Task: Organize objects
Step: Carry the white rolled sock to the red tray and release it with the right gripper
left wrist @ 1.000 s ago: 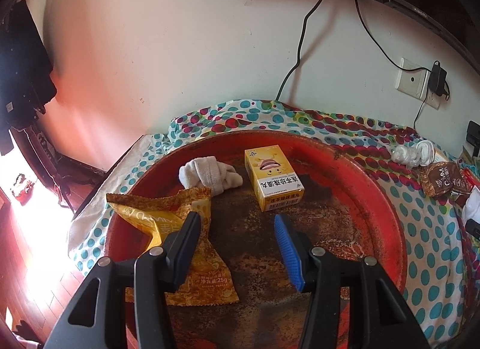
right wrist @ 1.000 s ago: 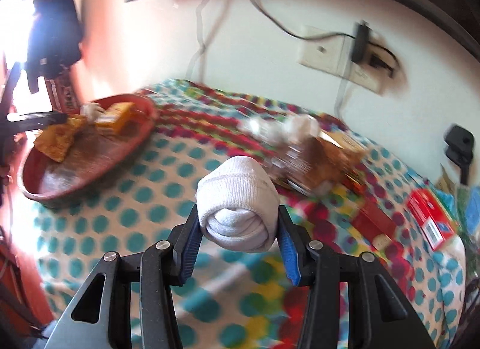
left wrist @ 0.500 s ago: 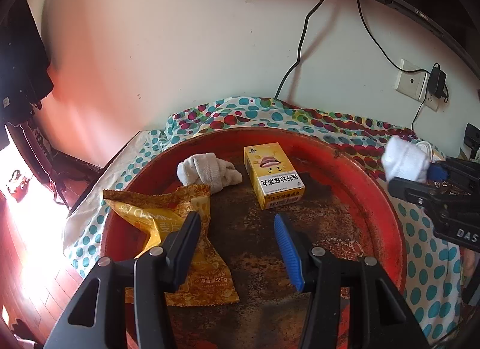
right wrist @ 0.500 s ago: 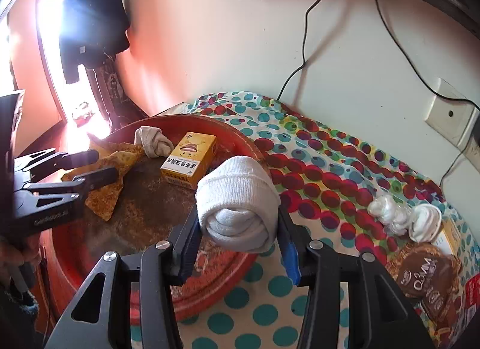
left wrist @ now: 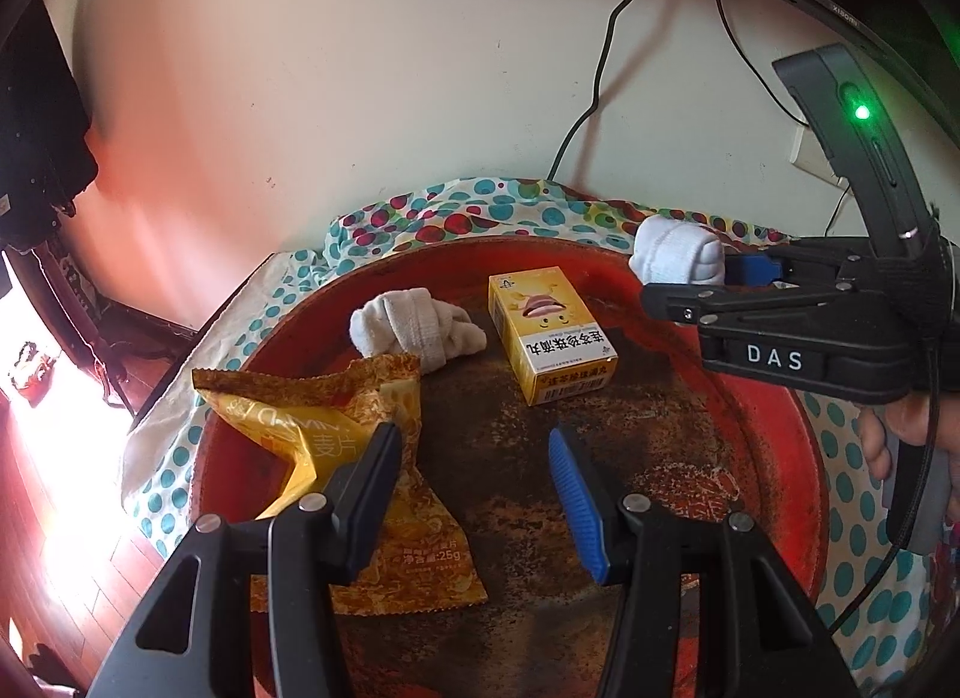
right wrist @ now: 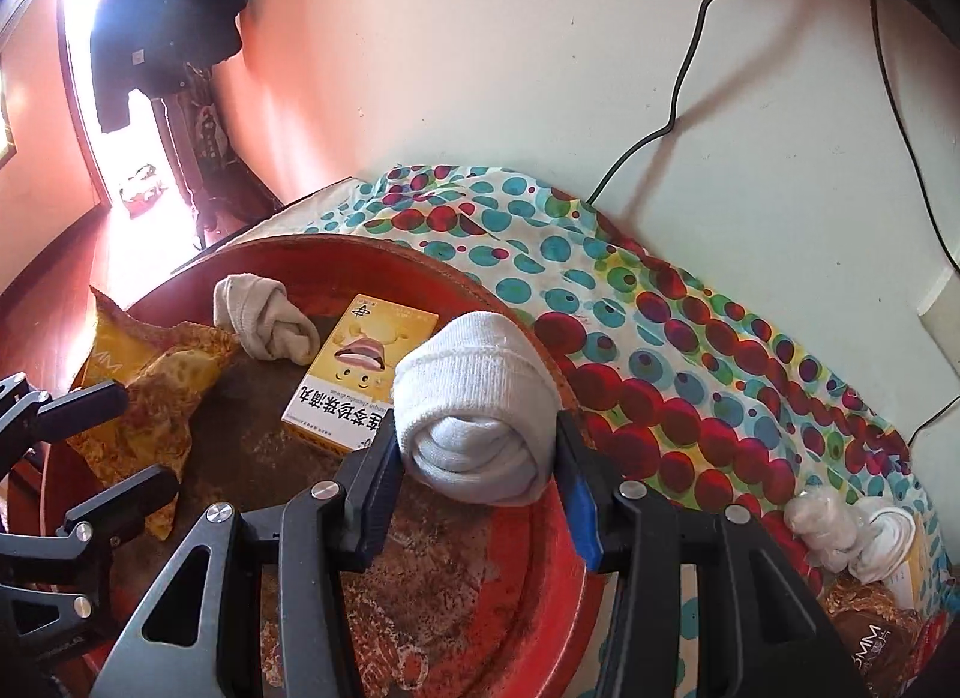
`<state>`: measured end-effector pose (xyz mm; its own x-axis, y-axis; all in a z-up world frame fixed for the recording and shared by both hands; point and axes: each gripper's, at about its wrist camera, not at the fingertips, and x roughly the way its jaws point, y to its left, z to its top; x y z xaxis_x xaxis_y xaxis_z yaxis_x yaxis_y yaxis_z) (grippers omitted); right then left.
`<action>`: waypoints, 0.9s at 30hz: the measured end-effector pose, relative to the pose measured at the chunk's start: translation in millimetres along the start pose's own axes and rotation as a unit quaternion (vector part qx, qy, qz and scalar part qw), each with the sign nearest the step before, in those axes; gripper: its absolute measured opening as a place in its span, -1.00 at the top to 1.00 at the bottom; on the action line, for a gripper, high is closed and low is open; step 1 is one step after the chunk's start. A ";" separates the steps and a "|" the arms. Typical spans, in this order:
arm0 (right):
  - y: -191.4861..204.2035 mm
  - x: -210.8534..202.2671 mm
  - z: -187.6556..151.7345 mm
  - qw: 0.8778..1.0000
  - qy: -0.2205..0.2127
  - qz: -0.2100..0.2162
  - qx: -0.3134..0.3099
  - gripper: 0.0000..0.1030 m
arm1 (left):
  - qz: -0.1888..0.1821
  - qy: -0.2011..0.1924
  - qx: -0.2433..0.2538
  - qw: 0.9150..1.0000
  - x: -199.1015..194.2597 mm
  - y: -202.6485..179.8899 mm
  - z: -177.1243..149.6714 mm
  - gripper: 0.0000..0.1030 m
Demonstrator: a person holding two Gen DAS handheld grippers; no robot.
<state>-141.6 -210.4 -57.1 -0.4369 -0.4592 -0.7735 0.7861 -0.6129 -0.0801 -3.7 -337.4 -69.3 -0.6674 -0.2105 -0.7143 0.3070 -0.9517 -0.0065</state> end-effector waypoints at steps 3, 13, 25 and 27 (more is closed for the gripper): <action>0.1 9.1 4.5 1.000 0.010 -0.001 -0.002 0.13 | -0.011 -0.002 -0.015 1.000 -1.4 4.4 1.0 -0.02; 8.3 31.3 9.8 0.999 0.027 -0.006 -0.017 0.13 | -0.012 0.002 -0.019 1.000 -0.1 2.2 2.0 -0.02; 16.8 48.6 5.8 0.999 0.043 0.006 -0.017 0.12 | -0.012 0.006 -0.016 1.000 2.6 0.5 0.3 -0.02; 17.2 49.0 4.3 0.999 0.046 0.012 -0.018 0.06 | -0.011 0.008 -0.017 1.000 3.3 0.2 -0.3 -0.02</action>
<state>-151.3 -246.3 -93.6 -0.3769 -0.4119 -0.8296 0.8119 -0.5780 -0.0820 -5.6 -338.2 -71.9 -0.6631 -0.1847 -0.7254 0.3148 -0.9480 -0.0463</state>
